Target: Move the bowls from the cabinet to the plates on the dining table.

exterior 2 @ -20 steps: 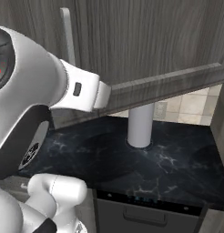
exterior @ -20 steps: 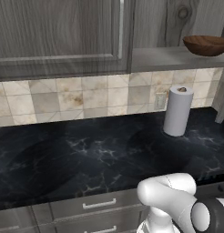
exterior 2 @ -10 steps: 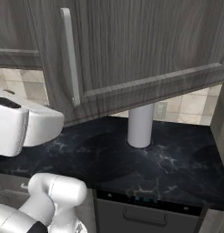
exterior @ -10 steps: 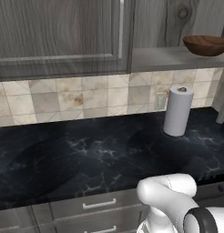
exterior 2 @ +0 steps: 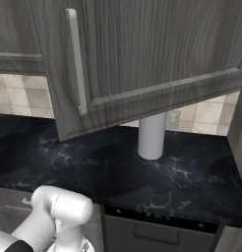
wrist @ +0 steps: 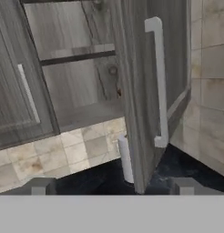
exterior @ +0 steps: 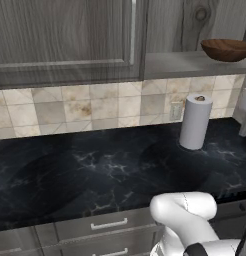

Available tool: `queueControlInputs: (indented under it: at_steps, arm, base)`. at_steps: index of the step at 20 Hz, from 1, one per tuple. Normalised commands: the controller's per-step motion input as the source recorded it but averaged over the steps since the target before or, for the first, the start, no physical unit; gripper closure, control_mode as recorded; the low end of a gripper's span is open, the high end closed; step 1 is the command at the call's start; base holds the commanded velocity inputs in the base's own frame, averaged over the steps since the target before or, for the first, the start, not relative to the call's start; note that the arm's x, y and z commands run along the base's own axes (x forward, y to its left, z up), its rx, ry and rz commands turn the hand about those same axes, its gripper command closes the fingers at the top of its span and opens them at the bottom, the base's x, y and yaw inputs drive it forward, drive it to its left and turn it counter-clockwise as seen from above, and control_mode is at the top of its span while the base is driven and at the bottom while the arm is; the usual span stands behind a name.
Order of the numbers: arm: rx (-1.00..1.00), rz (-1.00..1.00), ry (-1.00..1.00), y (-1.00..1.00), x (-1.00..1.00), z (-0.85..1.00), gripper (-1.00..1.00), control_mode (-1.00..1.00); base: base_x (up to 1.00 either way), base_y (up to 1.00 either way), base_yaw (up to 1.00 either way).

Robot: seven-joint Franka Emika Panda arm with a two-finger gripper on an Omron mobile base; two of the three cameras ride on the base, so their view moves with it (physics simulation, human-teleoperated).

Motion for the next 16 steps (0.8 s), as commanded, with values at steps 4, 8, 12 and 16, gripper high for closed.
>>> queueControlInputs:
  at_steps: [4, 8, 12, 16]
  arm:
    - [-0.16, -0.03, 0.22, 0.66, 0.59, -0.03, -1.0, -1.0]
    - [-0.14, -0.11, 0.19, 0.15, 0.71, -0.01, -1.0, -1.0]
    - [-0.1, -0.18, 0.13, -0.01, 0.55, -0.1, -1.0, -1.0]
    - [-0.09, -0.21, 0.02, -0.04, 0.36, -0.22, -1.0, -1.0]
  base:
    - [0.0, 0.0, 0.0]
    - [0.0, 0.0, 0.0]
    - [0.0, 0.0, 0.0]
    - [0.0, 0.0, 0.0]
